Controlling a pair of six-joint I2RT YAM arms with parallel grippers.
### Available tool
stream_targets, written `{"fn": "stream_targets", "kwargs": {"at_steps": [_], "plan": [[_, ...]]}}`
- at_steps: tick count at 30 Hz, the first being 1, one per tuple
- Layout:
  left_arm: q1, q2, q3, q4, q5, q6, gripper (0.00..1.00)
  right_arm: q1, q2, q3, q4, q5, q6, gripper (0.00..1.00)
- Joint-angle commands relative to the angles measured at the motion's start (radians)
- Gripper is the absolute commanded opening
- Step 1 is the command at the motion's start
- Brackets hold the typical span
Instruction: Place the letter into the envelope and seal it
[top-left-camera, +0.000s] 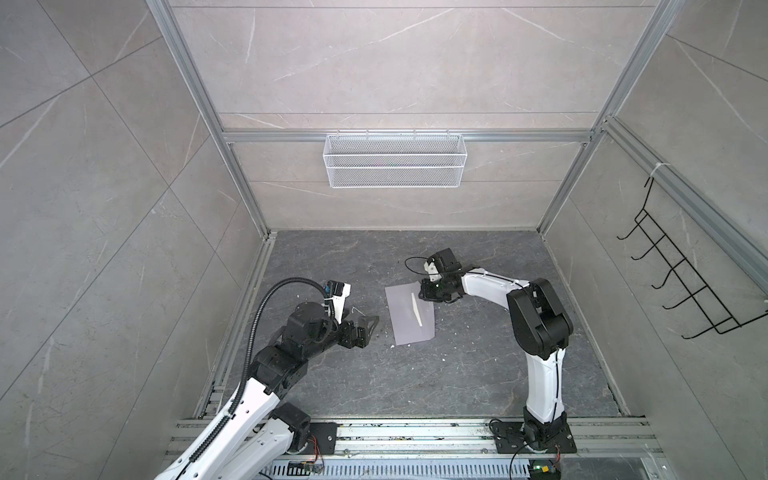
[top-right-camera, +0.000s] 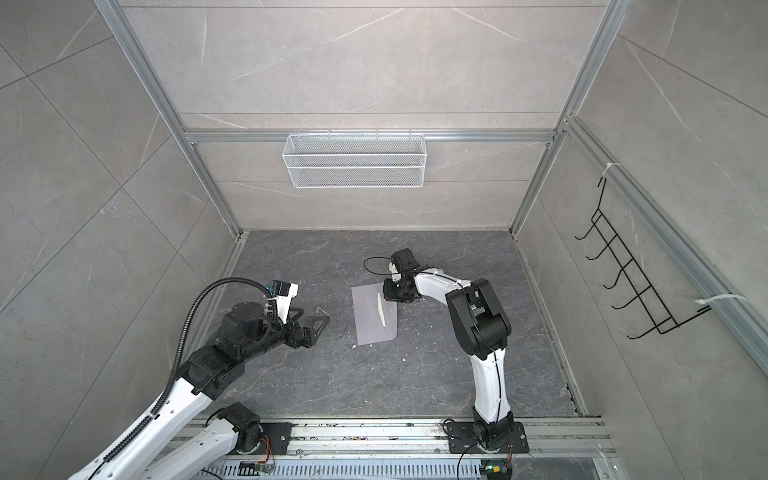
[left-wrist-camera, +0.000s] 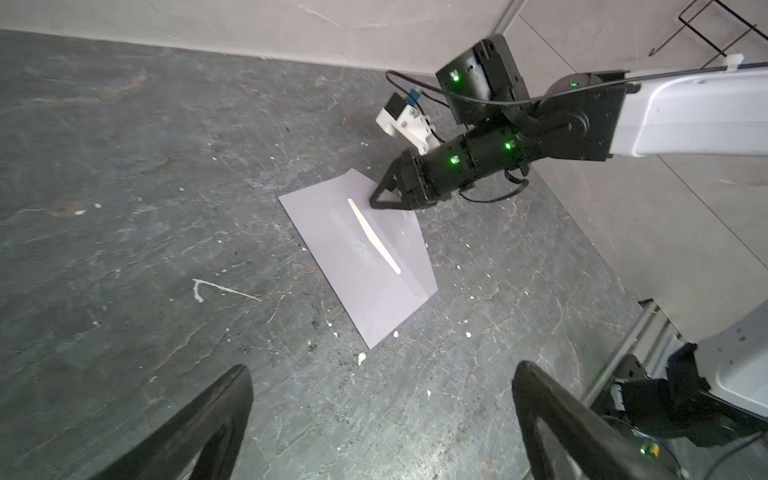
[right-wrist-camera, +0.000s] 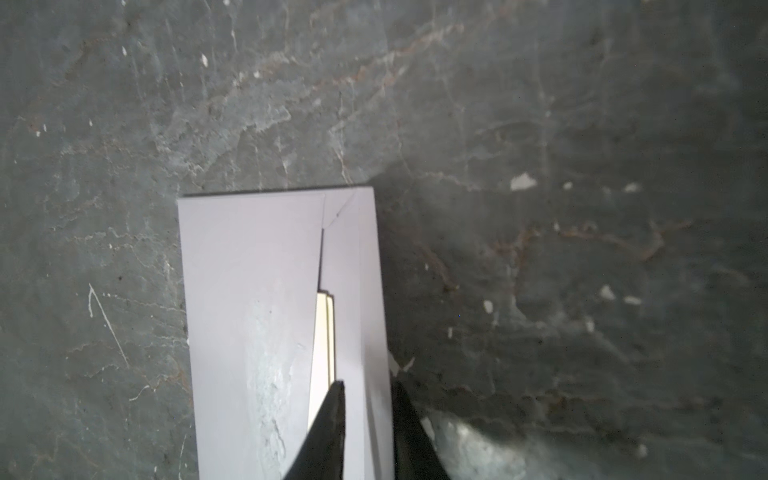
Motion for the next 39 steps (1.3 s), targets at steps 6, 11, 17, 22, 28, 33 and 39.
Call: {"fn": "stream_targets", "kwargs": {"at_steps": [6, 11, 17, 22, 28, 33, 39], "plan": [[0.001, -0.019, 0.041, -0.044, -0.175, -0.050, 1.00, 0.000, -0.068, -0.137, 0.200, -0.027, 0.145, 0.00], [0.000, 0.009, 0.047, -0.036, -0.167, -0.045, 1.00, -0.001, -0.160, -0.252, 0.382, 0.006, 0.336, 0.00], [0.000, 0.012, 0.013, 0.062, -0.150, -0.066, 0.98, -0.001, -0.295, -0.450, 0.698, 0.126, 0.625, 0.00], [0.000, 0.052, 0.009, 0.094, -0.095, -0.063, 0.96, 0.004, -0.362, -0.578, 0.890, 0.269, 0.809, 0.00], [0.000, 0.083, 0.006, 0.112, -0.069, -0.066, 0.96, 0.031, -0.404, -0.702, 1.015, 0.473, 0.955, 0.00], [0.000, 0.091, -0.008, 0.138, -0.051, -0.076, 0.95, 0.089, -0.389, -0.781, 1.108, 0.659, 1.088, 0.00], [-0.001, 0.104, -0.013, 0.143, -0.044, -0.081, 0.94, 0.173, -0.332, -0.783, 1.088, 0.828, 1.249, 0.00]]}}
